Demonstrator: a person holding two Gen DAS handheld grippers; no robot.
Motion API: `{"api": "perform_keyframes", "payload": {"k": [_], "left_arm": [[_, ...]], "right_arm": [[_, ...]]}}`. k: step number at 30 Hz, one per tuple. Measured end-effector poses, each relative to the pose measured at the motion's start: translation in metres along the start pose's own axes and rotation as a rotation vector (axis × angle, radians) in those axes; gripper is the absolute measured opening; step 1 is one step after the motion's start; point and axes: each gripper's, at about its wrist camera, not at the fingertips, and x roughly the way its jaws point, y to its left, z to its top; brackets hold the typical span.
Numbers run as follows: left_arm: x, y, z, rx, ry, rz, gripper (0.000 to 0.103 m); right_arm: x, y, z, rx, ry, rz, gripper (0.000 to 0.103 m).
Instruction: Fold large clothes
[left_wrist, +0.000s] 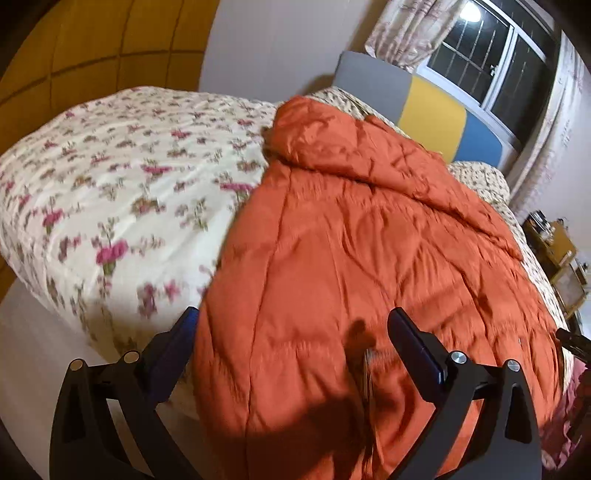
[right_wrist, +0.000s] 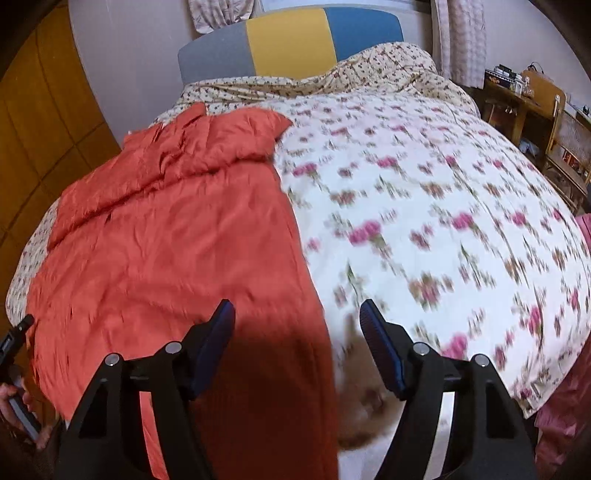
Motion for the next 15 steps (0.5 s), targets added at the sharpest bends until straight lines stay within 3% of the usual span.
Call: {"api": "perform_keyframes", "payload": {"k": [3, 10, 12, 13, 14, 15], "left_arm": [[-0.005, -0.001, -0.010, 0.023, 0.012, -0.027, 0.099], [-0.008, -0.004, -0.028, 0.055, 0.056, -0.051, 0.085], [-0.008, -0.005, -0.032, 0.067, 0.070, -0.056, 0.083], [-0.008, -0.007, -0.033, 0.075, 0.079, -0.058, 0.079], [-0.009, -0.008, -0.034, 0.078, 0.082, -0.058, 0.066], [-0.010, -0.009, -0.034, 0.081, 0.085, -0.059, 0.056]], "right_arm": [[-0.003, -0.007, -0.016, 0.002, 0.019, 0.029, 0.070], [0.002, -0.010, -0.029, 0.041, 0.061, 0.099, 0.070], [0.001, -0.006, -0.031, 0.016, 0.059, 0.098, 0.062], [0.001, -0.003, -0.032, 0.000, 0.063, 0.116, 0.049], [0.001, -0.002, -0.032, -0.001, 0.066, 0.134, 0.038], [0.002, 0.001, -0.030, 0.001, 0.069, 0.149, 0.034]]}}
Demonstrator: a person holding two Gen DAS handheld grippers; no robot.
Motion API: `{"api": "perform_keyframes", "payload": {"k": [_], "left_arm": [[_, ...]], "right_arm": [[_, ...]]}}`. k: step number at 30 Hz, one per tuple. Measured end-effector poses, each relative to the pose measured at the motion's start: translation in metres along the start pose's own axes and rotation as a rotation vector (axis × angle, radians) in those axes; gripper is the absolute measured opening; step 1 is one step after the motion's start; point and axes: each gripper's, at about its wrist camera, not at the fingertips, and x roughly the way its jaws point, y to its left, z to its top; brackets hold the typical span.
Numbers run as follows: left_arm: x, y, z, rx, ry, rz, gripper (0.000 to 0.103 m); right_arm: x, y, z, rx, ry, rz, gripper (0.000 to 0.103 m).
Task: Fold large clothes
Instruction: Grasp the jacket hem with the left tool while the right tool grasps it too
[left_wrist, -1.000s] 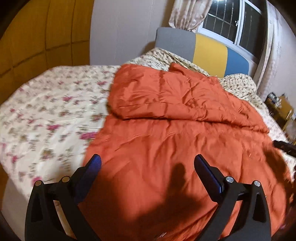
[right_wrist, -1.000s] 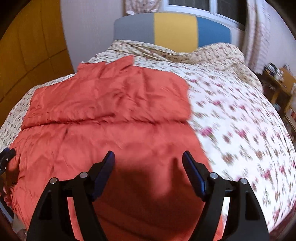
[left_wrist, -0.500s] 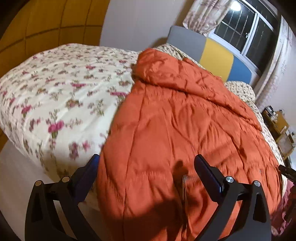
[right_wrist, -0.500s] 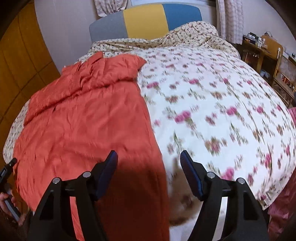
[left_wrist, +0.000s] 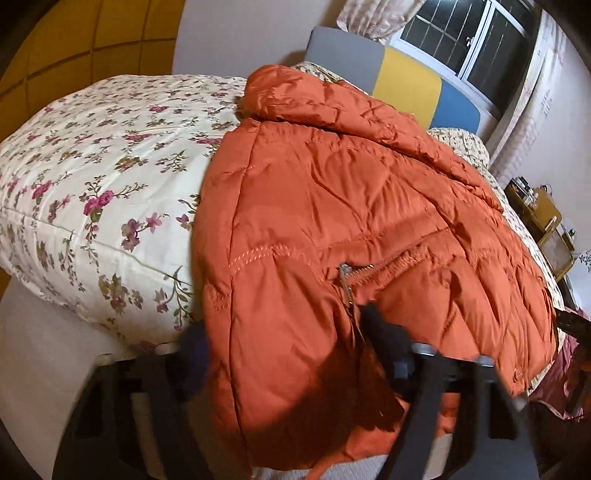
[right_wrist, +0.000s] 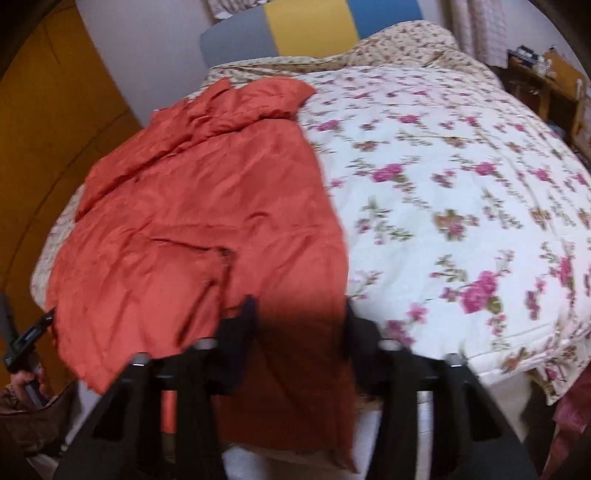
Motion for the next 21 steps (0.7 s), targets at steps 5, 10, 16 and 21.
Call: {"api": "perform_keyframes", "payload": {"k": [5, 10, 16, 21], "left_arm": [[-0.015, -0.014, 0.005, 0.042, -0.016, -0.046, 0.019], [-0.044, -0.013, 0.028, -0.033, -0.126, -0.128, 0.016], [-0.058, -0.021, 0.072, -0.079, -0.235, -0.190, 0.011], [-0.054, -0.028, 0.109, -0.090, -0.277, -0.213, 0.011]], "right_arm": [[-0.008, 0.008, 0.005, -0.009, -0.009, 0.058, 0.014], [-0.025, 0.014, 0.022, 0.028, -0.077, 0.155, 0.010], [-0.035, 0.028, 0.060, 0.041, -0.161, 0.229, 0.010], [-0.034, 0.032, 0.096, 0.073, -0.202, 0.262, 0.010]]}}
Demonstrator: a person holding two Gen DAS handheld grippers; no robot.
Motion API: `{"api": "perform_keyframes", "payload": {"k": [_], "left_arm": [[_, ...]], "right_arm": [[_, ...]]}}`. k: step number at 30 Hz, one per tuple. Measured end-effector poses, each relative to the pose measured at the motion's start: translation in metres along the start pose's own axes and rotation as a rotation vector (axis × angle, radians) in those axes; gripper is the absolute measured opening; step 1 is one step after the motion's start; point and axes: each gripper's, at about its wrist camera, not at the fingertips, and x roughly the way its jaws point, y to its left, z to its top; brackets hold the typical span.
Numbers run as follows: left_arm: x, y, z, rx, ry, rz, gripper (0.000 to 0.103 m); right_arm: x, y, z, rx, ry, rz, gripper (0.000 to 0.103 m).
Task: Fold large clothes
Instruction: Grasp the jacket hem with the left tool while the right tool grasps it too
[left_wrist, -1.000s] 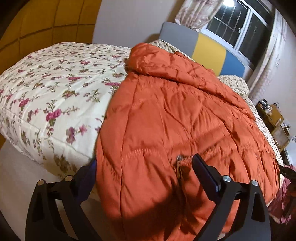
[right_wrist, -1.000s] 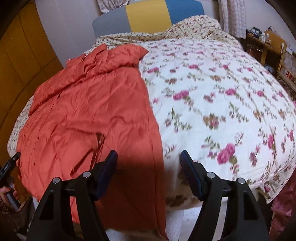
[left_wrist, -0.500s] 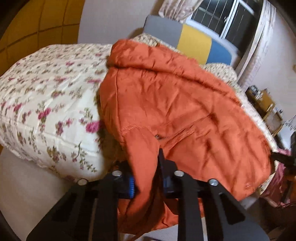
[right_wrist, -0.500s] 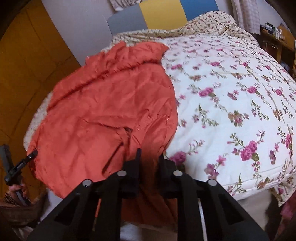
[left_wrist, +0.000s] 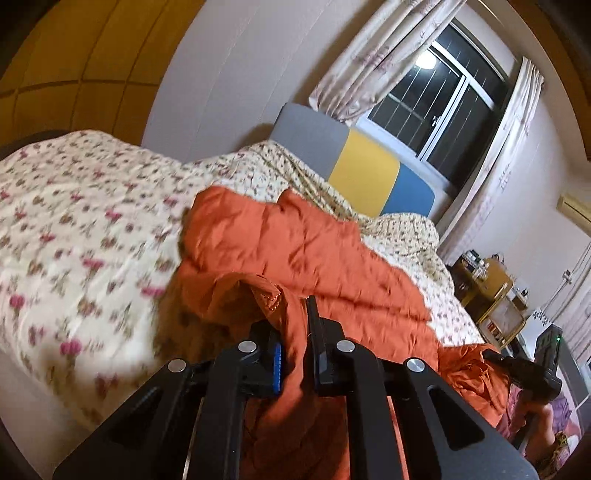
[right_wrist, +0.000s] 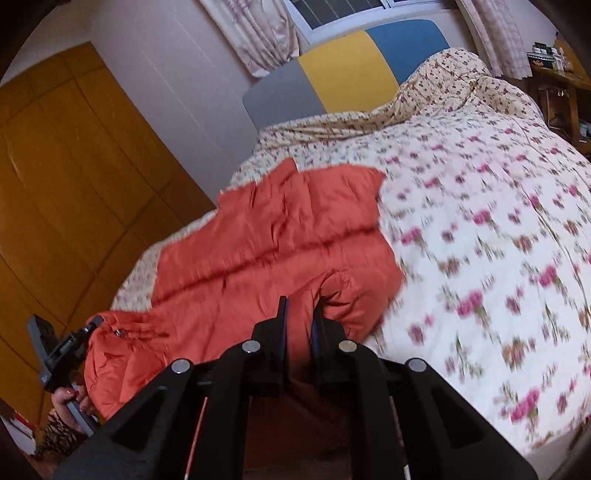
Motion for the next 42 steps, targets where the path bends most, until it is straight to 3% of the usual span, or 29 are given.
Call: {"api": "perform_keyframes", "payload": {"k": [7, 16, 21, 26, 30, 31, 34, 35, 39, 42], "left_arm": [[0.041, 0.009, 0.036, -0.047, -0.006, 0.016, 0.011], [0.112, 0.034, 0.077, -0.147, 0.046, 0.062, 0.011], [0.153, 0.059, 0.086, -0.238, 0.103, 0.097, 0.011], [0.180, 0.073, 0.087, -0.261, 0.130, 0.137, 0.011], [0.195, 0.073, 0.090, -0.246, 0.141, 0.159, 0.011], [0.197, 0.074, 0.090, -0.254, 0.143, 0.156, 0.011], [0.202, 0.083, 0.093, -0.332, 0.155, 0.127, 0.015], [0.203, 0.085, 0.095, -0.356, 0.157, 0.115, 0.018], [0.203, 0.088, 0.099, -0.395, 0.149, 0.084, 0.028], [0.196, 0.095, 0.102, -0.485, 0.084, -0.007, 0.053]], "right_arm": [[0.032, -0.006, 0.048, 0.056, -0.017, 0.014, 0.009], [0.107, -0.040, 0.104, 0.221, 0.027, 0.013, 0.009], [0.143, -0.064, 0.119, 0.313, 0.063, 0.000, 0.009], [0.171, -0.081, 0.126, 0.379, 0.068, 0.020, 0.013], [0.183, -0.087, 0.126, 0.407, 0.049, 0.047, 0.024], [0.186, -0.087, 0.127, 0.416, 0.041, 0.056, 0.031], [0.187, -0.092, 0.128, 0.464, -0.025, 0.147, 0.067], [0.185, -0.091, 0.129, 0.470, -0.046, 0.153, 0.073], [0.186, -0.087, 0.137, 0.463, -0.078, 0.142, 0.079], [0.174, -0.085, 0.138, 0.459, -0.137, 0.142, 0.081]]}}
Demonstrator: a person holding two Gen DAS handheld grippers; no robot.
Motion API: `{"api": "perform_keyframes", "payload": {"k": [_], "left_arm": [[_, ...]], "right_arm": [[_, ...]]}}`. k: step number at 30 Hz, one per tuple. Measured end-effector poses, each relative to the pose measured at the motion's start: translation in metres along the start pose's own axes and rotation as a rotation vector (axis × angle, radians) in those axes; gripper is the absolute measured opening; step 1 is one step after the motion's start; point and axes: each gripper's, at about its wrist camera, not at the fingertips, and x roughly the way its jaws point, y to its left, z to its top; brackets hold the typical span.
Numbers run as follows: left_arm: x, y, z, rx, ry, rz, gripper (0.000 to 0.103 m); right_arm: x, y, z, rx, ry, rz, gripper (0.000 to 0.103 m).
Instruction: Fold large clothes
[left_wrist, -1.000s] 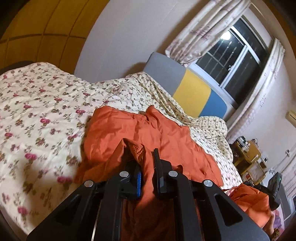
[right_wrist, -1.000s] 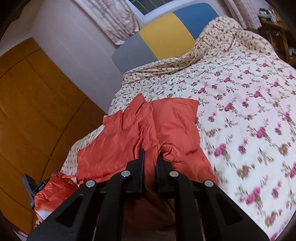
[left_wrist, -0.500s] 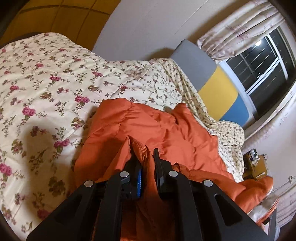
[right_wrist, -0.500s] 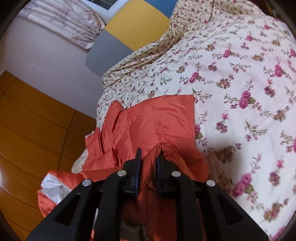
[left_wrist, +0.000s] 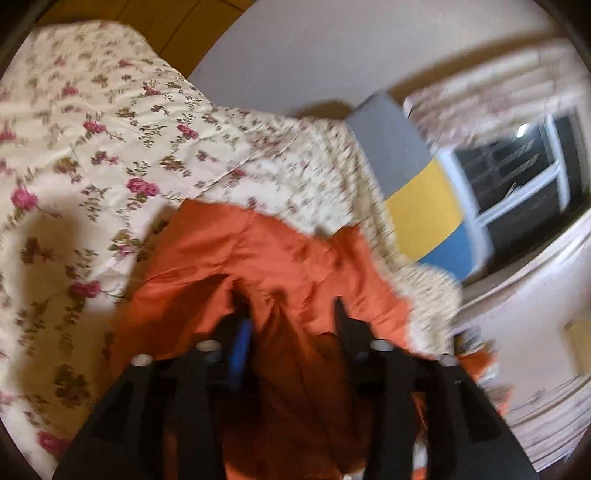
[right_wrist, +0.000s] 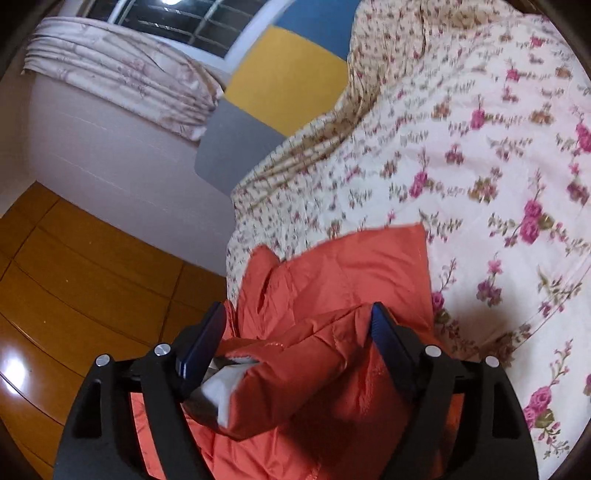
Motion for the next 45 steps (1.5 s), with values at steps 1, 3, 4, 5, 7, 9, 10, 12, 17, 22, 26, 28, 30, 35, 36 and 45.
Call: {"api": "perform_keyframes", "payload": {"k": [1, 3, 4, 5, 7, 9, 10, 12, 17, 22, 26, 28, 30, 35, 36, 45], "left_arm": [[-0.008, 0.005, 0.004, -0.063, -0.054, -0.054, 0.063], [-0.021, 0.010, 0.010, -0.133, -0.147, -0.057, 0.076], [-0.026, 0.010, 0.013, -0.144, -0.177, -0.036, 0.077], [-0.030, 0.010, 0.015, -0.139, -0.190, -0.026, 0.077], [-0.051, 0.003, 0.009, -0.075, -0.272, 0.005, 0.077], [-0.076, -0.007, -0.009, 0.037, -0.386, 0.070, 0.078], [-0.084, -0.012, -0.017, 0.085, -0.425, 0.093, 0.083], [-0.095, -0.030, -0.047, 0.247, -0.472, 0.101, 0.085], [-0.062, -0.081, -0.097, 0.620, -0.345, 0.105, 0.086], [0.009, -0.100, -0.078, 0.718, -0.212, 0.332, 0.086], [0.040, -0.084, -0.039, 0.611, -0.122, 0.408, 0.092], [0.044, -0.074, -0.032, 0.598, -0.112, 0.443, 0.092], [0.036, -0.065, -0.029, 0.605, -0.138, 0.453, 0.094], [0.019, -0.045, -0.036, 0.648, -0.211, 0.550, 0.100], [0.016, -0.039, -0.036, 0.646, -0.211, 0.569, 0.100], [0.053, 0.024, 0.003, 0.362, 0.199, 0.320, 0.100]], "right_arm": [[-0.009, 0.001, 0.000, -0.005, -0.045, 0.010, 0.084], [-0.025, 0.006, -0.001, -0.030, -0.118, 0.016, 0.086], [-0.036, 0.011, -0.003, -0.066, -0.141, 0.010, 0.086], [-0.043, 0.018, -0.005, -0.109, -0.157, 0.005, 0.086], [-0.059, 0.034, -0.016, -0.239, -0.192, -0.022, 0.086], [-0.069, 0.050, -0.033, -0.393, -0.208, -0.068, 0.086], [-0.066, 0.058, -0.044, -0.476, -0.183, -0.094, 0.086], [-0.047, 0.067, -0.059, -0.559, -0.101, -0.127, 0.084], [0.017, 0.078, -0.079, -0.656, 0.057, -0.224, 0.081], [0.062, 0.075, -0.076, -0.678, 0.093, -0.340, 0.083], [0.057, 0.063, -0.064, -0.620, 0.057, -0.351, 0.081], [0.047, 0.056, -0.053, -0.599, 0.014, -0.379, 0.085], [0.036, 0.042, -0.043, -0.575, -0.010, -0.429, 0.090], [0.031, -0.006, -0.017, -0.458, 0.129, -0.402, 0.097], [0.033, -0.016, -0.012, -0.415, 0.167, -0.369, 0.097], [0.059, -0.035, 0.002, -0.307, 0.351, -0.176, 0.084]]}}
